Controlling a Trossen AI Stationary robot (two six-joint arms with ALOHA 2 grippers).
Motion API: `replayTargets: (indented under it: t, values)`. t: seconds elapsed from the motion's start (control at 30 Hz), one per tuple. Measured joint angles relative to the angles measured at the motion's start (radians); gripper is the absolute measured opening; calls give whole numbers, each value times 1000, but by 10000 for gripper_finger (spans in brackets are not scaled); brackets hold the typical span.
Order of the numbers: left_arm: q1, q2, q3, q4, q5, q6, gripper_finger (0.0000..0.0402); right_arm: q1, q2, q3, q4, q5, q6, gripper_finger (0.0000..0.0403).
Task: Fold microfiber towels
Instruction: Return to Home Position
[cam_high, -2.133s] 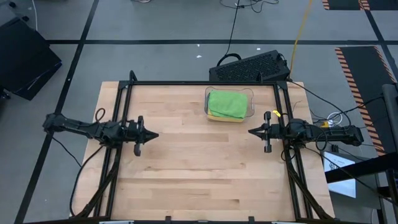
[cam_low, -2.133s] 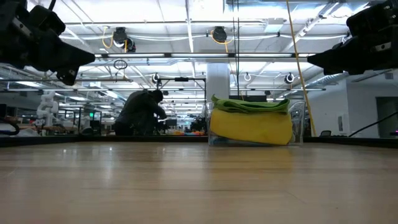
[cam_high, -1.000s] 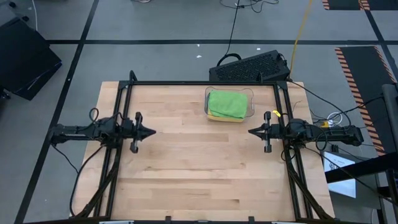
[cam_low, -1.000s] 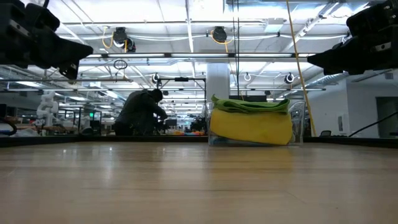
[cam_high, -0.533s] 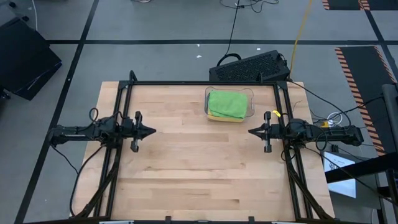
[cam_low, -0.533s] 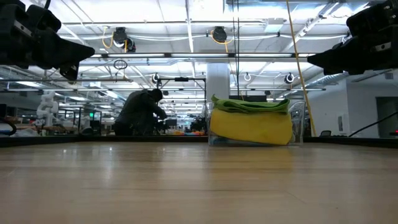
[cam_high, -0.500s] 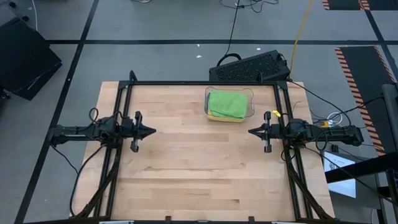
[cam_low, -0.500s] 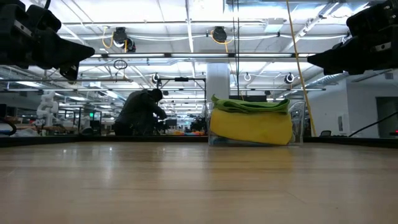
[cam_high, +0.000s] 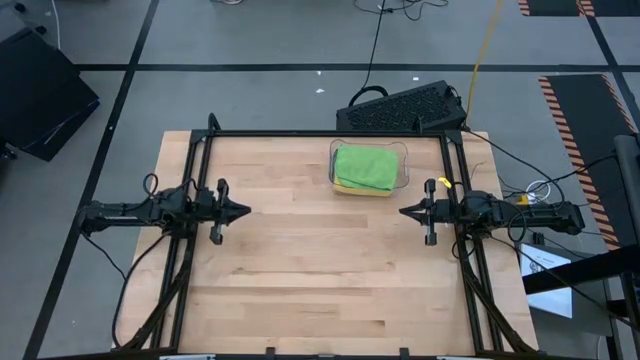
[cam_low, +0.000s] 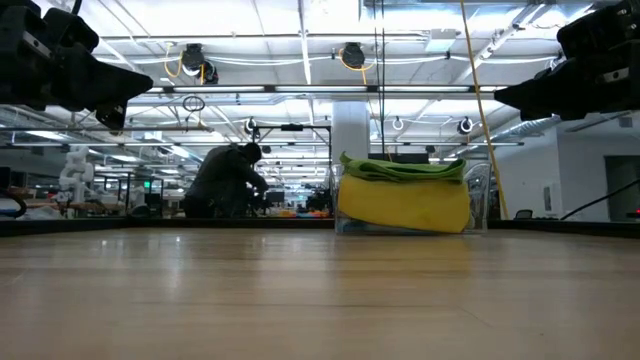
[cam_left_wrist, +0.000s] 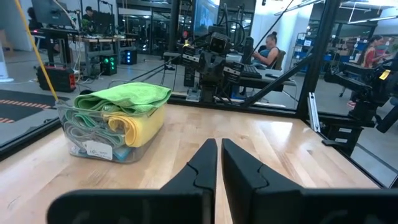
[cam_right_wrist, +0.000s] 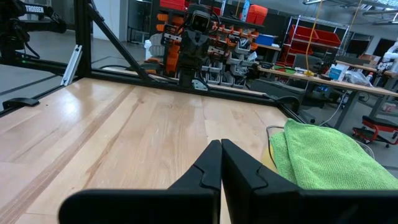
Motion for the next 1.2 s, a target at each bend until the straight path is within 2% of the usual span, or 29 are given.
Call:
replayTargets:
  t: [0.4, 0.73, 1.2]
  values:
    - [0, 0, 0, 1, 0, 1, 3, 0, 0, 0, 0, 0, 0, 0]
    - [0, 0, 0, 1, -1, 1, 35, 0, 0, 0, 0, 0, 0, 0]
    - [0, 0, 0, 2, -1, 1, 35, 0, 0, 0, 0, 0, 0, 0]
